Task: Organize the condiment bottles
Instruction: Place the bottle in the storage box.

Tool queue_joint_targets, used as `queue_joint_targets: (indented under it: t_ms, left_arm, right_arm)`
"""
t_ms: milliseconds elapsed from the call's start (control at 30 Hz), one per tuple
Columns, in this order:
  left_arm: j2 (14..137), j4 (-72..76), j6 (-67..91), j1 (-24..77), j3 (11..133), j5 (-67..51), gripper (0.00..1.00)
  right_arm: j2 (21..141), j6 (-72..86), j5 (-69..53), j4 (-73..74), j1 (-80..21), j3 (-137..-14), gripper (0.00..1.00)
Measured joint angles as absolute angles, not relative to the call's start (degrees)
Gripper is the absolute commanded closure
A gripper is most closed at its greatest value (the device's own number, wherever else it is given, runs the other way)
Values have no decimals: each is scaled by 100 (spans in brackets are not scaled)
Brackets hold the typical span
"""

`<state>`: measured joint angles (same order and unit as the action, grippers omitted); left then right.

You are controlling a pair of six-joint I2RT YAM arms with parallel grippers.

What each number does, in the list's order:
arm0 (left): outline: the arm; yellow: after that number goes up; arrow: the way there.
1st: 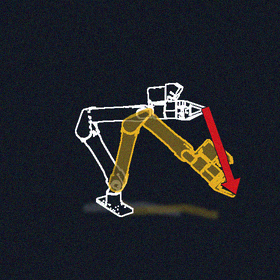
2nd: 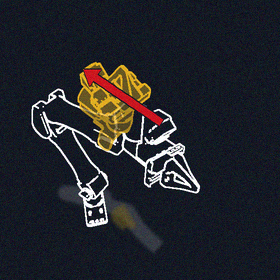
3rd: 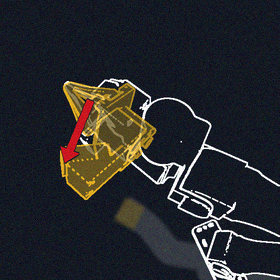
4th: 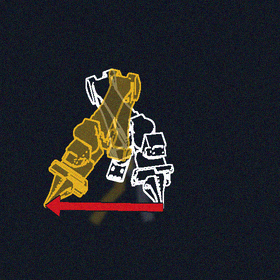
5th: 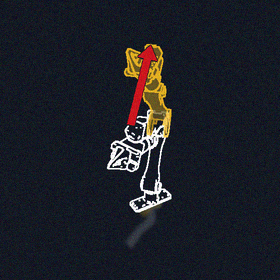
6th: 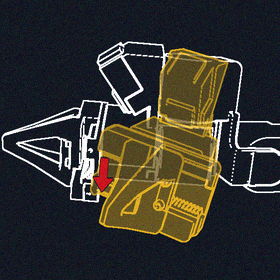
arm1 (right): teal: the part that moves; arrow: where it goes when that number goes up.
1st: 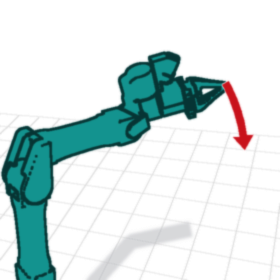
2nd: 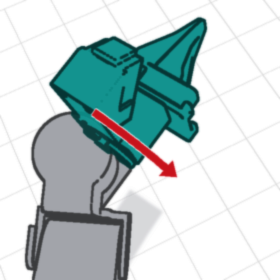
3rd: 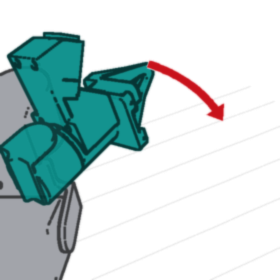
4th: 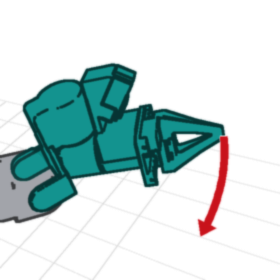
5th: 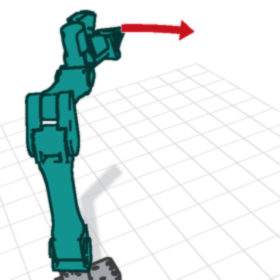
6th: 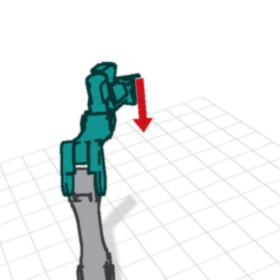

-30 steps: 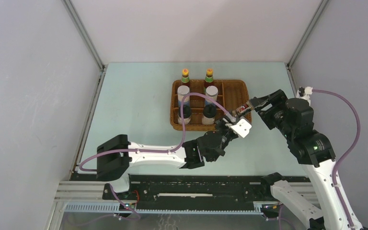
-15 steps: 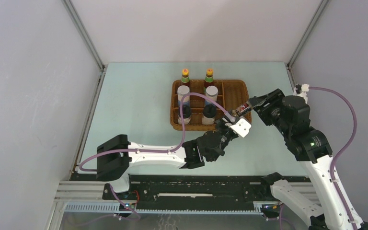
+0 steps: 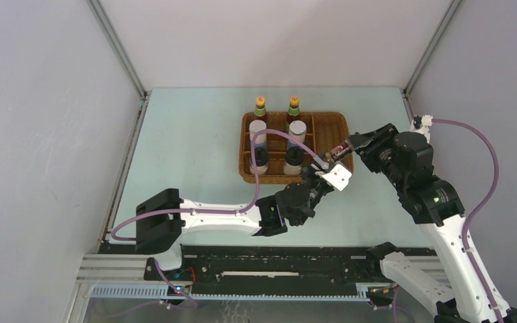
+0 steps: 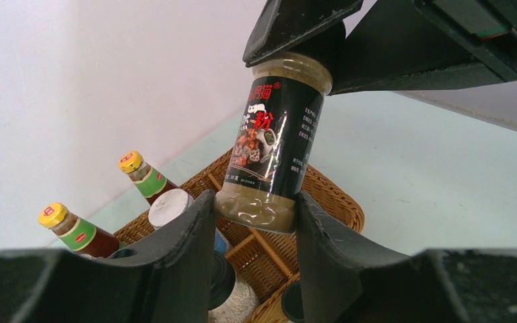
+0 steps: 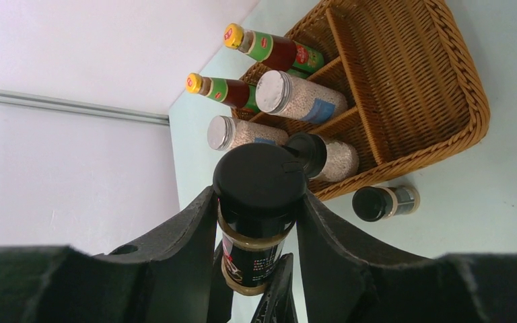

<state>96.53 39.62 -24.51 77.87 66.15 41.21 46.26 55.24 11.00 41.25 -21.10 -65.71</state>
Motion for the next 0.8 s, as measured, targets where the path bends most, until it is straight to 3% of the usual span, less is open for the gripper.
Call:
queue_joint_targets:
  t_ms: [67, 233, 600, 733, 800]
  left_arm:
    - [9653, 3975, -2449, 7787, 6615, 4134, 100]
    - [9653, 3977, -2449, 7784, 6615, 4145, 100]
    - [9653, 4169, -2624, 7826, 6606, 4383, 92]
    - [9653, 4237, -2707, 7854, 6606, 4517, 83]
    - [9653, 4268, -2733, 7863, 6606, 4565, 75]
  right_arm:
    - [4633, 5518, 1103, 4106, -2115, -6571, 61]
    - [4650, 5481, 1100, 4086, -2115, -6571, 95]
    - [4703, 5404, 982, 3931, -2117, -6571, 100]
    - [4716, 5356, 891, 3852, -2117, -6571, 100]
    - [4716, 5317, 858, 3826, -2117, -6571, 100]
